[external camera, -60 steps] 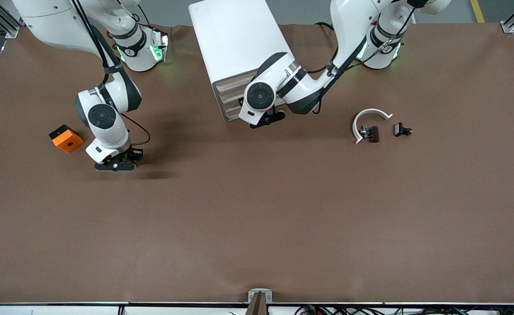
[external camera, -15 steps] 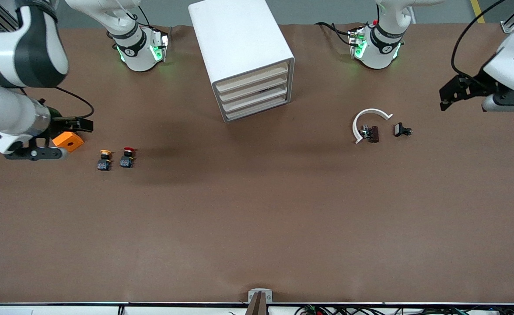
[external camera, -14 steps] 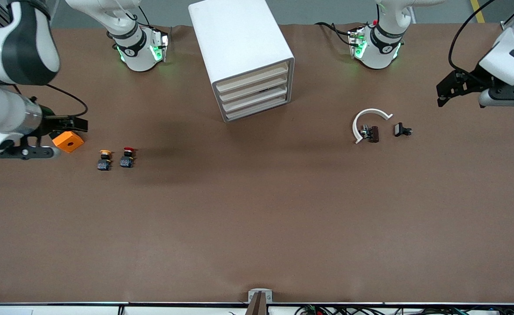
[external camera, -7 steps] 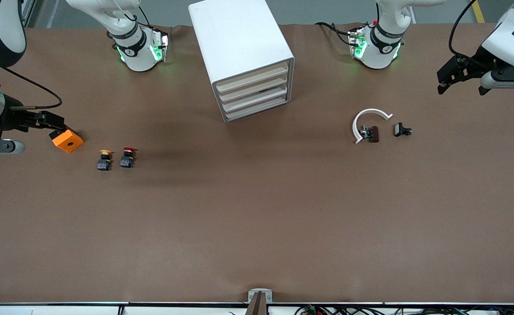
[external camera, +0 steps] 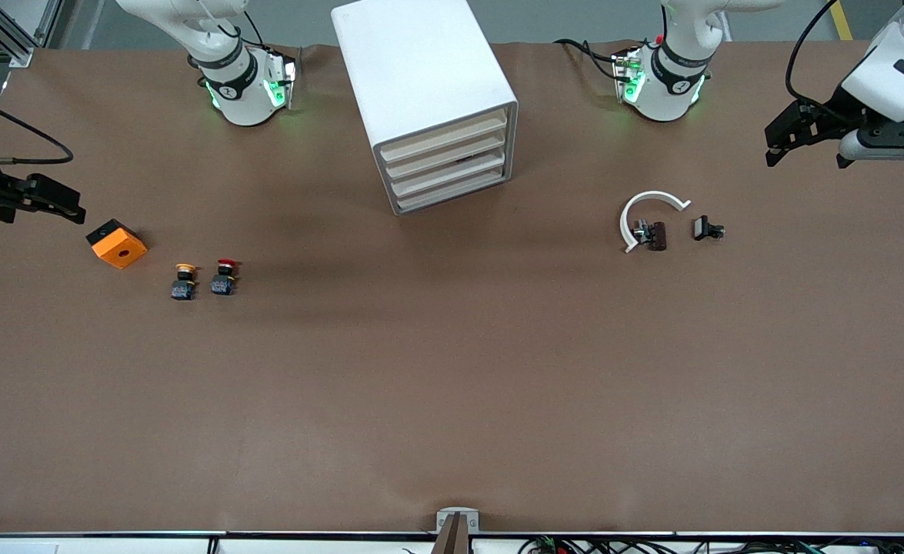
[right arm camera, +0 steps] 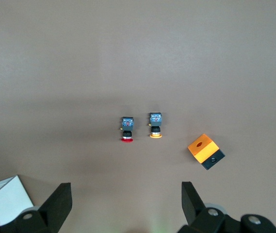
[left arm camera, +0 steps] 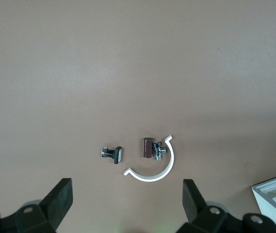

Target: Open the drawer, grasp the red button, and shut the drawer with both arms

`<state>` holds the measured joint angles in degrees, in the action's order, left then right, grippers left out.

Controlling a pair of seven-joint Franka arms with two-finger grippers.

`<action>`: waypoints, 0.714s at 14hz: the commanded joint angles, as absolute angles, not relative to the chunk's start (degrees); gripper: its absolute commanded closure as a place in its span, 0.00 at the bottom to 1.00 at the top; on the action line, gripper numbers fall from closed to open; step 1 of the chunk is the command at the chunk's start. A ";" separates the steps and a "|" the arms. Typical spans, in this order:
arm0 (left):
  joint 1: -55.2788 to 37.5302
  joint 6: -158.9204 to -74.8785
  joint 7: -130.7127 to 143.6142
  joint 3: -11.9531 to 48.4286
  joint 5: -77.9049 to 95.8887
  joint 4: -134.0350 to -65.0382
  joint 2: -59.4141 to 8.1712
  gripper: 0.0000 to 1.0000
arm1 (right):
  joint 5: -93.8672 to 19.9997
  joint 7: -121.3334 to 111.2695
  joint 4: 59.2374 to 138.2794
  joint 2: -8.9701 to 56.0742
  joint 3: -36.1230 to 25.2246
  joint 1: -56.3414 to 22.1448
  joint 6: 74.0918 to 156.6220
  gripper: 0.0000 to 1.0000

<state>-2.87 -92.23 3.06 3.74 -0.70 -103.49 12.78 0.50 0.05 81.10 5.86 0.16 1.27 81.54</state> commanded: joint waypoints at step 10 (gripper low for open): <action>-1.41 -93.60 2.20 3.34 -0.70 -95.99 6.34 0.00 | -1.58 -0.18 84.45 -0.43 0.70 6.33 77.78 0.00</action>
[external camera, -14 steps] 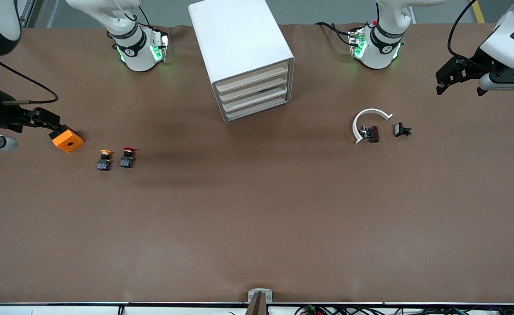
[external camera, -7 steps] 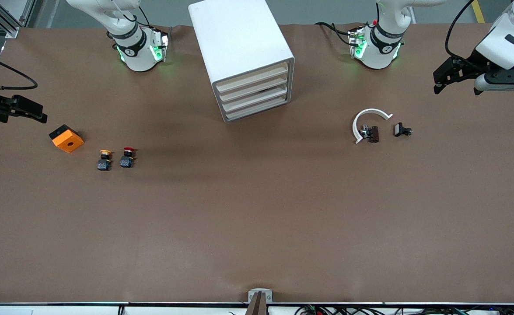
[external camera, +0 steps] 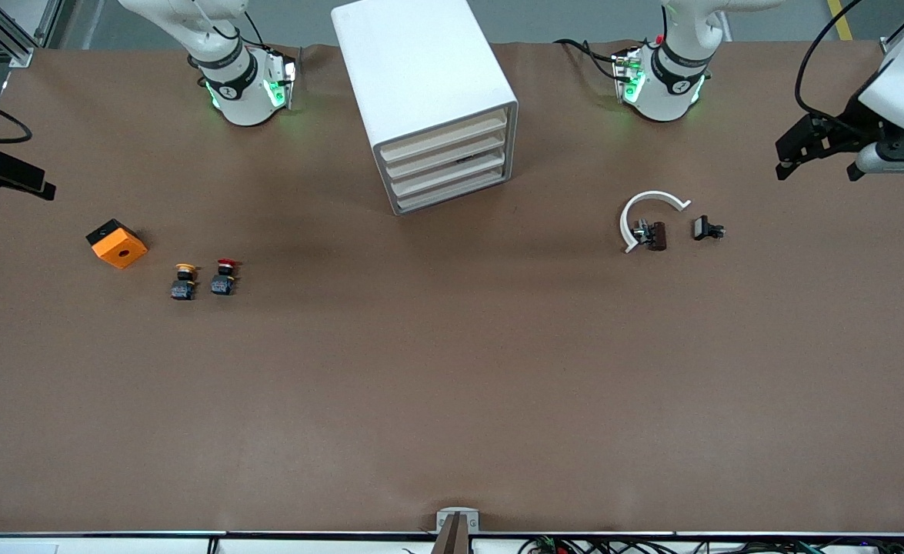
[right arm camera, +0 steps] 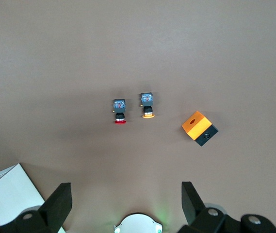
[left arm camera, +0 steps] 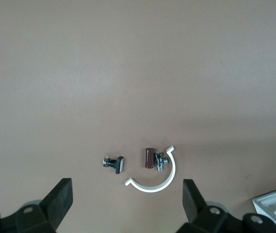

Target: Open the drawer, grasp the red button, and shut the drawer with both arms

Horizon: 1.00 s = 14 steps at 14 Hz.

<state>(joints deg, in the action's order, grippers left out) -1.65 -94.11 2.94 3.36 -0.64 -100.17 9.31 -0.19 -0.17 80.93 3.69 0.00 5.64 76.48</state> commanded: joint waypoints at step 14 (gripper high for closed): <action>-1.58 -90.97 1.85 3.60 -0.88 -92.20 2.82 0.00 | -1.49 -0.18 94.21 -10.10 -0.88 2.02 83.32 0.00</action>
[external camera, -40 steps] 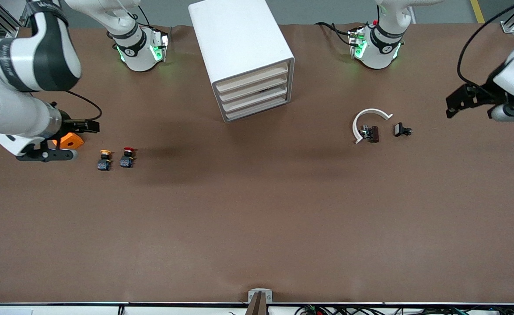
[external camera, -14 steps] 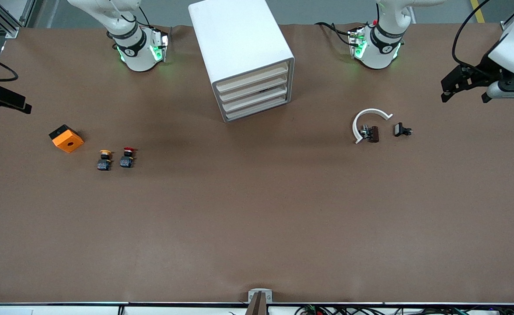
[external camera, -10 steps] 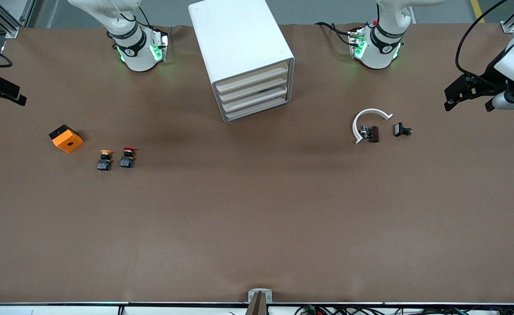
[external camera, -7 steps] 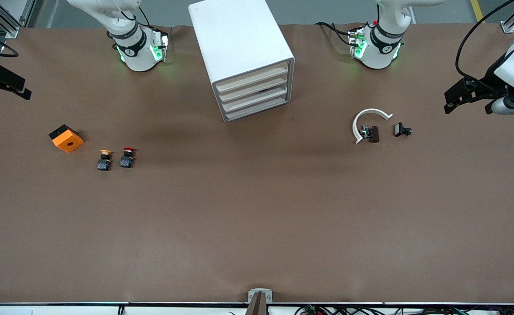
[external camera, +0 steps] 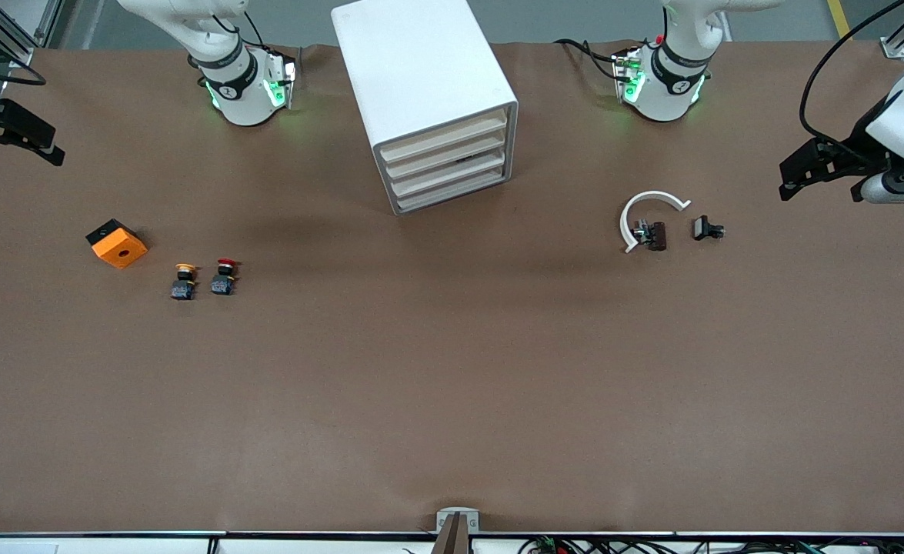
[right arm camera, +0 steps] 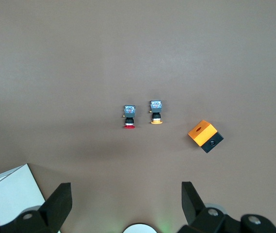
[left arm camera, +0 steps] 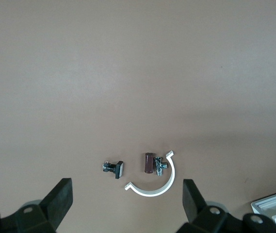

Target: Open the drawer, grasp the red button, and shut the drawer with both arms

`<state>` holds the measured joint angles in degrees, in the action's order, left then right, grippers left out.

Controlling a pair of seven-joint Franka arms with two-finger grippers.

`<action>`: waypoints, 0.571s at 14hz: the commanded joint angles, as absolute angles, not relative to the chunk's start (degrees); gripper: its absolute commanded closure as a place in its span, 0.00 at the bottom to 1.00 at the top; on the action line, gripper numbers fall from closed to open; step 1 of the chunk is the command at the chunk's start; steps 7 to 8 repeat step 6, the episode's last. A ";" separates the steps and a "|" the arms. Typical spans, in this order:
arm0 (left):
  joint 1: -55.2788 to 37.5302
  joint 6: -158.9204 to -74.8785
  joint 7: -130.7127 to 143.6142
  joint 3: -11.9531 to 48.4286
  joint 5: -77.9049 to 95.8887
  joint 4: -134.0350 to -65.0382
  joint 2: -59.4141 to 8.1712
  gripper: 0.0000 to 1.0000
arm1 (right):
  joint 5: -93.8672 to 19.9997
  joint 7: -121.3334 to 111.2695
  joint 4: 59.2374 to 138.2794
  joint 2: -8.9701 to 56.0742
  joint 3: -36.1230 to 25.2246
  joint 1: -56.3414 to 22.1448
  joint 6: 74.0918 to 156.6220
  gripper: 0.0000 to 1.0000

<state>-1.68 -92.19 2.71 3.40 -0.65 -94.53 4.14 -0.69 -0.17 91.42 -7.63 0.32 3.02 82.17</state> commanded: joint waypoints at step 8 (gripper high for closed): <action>-1.58 -89.91 2.02 3.78 -0.09 -92.02 2.72 0.00 | -1.49 -0.18 95.45 -11.60 -0.88 2.11 84.02 0.00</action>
